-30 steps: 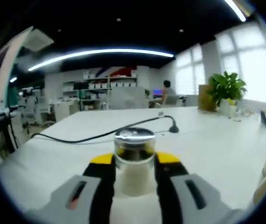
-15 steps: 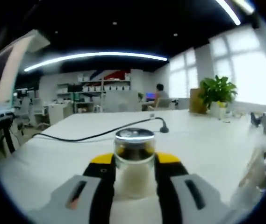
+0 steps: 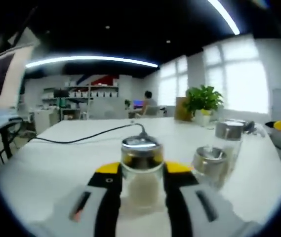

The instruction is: Rotate the seasoning bottle until the label or dispensing opening points toward the visible target arrow and the bottle remains upright within the marked orientation range

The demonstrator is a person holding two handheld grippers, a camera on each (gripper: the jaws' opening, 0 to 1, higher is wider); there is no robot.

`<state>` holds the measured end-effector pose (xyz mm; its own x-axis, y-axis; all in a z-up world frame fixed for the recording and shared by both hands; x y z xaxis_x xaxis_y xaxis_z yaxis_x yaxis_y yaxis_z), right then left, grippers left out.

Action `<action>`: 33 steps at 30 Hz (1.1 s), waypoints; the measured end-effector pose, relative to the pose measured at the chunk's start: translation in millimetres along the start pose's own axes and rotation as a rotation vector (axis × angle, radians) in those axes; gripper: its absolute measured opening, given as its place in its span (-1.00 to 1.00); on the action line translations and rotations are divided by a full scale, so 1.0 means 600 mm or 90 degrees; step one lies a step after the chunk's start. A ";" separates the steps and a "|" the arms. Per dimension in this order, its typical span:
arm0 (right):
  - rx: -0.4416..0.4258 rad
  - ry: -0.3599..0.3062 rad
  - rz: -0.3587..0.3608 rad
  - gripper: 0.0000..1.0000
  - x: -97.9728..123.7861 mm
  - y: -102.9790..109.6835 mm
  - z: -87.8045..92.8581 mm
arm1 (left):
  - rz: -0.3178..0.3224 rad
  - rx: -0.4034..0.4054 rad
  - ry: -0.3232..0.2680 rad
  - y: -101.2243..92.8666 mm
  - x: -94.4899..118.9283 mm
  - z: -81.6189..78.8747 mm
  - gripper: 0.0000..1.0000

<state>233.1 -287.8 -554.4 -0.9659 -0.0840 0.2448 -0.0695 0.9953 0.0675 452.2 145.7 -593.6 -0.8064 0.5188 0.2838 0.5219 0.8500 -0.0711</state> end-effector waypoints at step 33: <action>0.001 0.000 -0.010 0.54 0.001 0.007 -0.001 | -0.025 -0.030 0.013 -0.036 0.027 0.042 -0.32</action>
<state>232.4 -283.4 -553.6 -0.9649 -0.1003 0.2429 -0.0857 0.9939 0.0699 420.8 138.2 -611.7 -0.8211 0.4826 0.3047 0.5026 0.8644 -0.0145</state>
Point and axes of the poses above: the point that each gripper's makers call its tool centre point, and the gripper's own axes: x roughly backward along the fingers, y roughly to its left, z roughly out of its underside, the point moved 6 cm from there along x, roughly backward along the fingers, and after that the axes turned 12 degrees about y, right-handed, at the moved point
